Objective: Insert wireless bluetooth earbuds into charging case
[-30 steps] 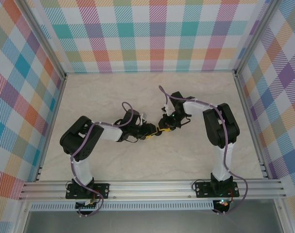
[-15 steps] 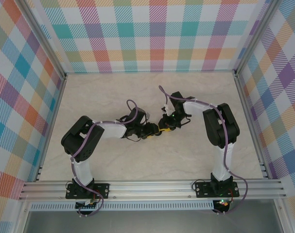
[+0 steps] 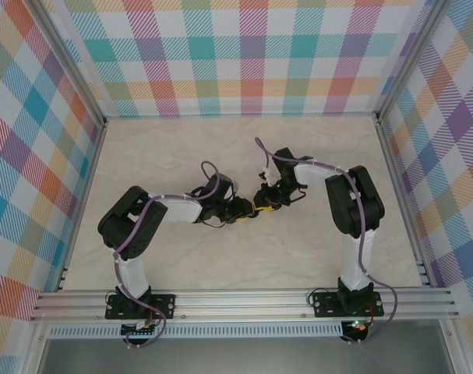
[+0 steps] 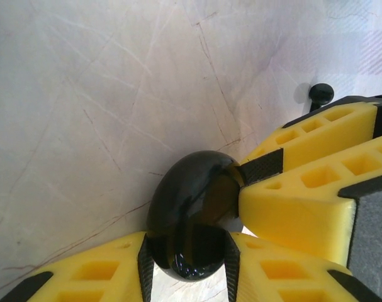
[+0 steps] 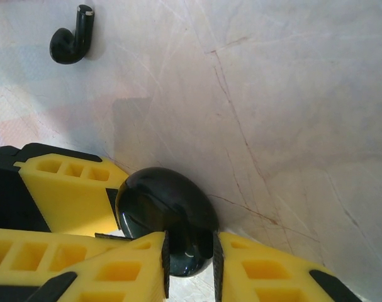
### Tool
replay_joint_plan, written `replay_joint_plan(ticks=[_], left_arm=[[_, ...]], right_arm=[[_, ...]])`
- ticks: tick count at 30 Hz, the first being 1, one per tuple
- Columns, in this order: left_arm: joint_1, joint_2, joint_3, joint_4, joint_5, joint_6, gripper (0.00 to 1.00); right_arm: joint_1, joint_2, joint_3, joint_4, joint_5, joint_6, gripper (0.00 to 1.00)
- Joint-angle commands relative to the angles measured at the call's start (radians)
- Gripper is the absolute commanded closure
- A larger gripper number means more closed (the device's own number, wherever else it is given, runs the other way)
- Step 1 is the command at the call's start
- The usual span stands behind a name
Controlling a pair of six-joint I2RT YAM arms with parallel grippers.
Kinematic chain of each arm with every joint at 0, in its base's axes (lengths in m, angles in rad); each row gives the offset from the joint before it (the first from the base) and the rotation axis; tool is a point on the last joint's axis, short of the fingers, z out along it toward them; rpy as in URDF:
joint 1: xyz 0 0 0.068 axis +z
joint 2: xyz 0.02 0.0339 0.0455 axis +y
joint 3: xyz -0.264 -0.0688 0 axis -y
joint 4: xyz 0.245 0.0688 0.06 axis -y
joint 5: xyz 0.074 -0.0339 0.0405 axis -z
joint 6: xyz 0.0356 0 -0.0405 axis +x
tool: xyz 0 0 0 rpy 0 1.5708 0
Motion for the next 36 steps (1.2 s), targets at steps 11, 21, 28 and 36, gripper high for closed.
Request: replay_joint_plan(ticks=[11,21,28,36], left_arm=[[-0.005,0.056,-0.075,0.274,-0.105,-0.032,0.68],[-0.005,0.064,-0.080,0.301,-0.100,-0.038,0.68],[-0.005,0.070,-0.078,0.299,-0.101,-0.037,0.69],[-0.005,0.078,-0.090,0.309,-0.114,-0.031,0.85]], right_arm=[[-0.009,-0.022,-0.077,0.052,-0.094,0.016,0.75],[-0.020,-0.032,-0.078,0.055,-0.100,0.021,0.83],[-0.020,-0.042,-0.078,0.056,-0.107,0.019,0.84],[-0.022,-0.090,-0.088,0.053,-0.076,0.027,0.80]])
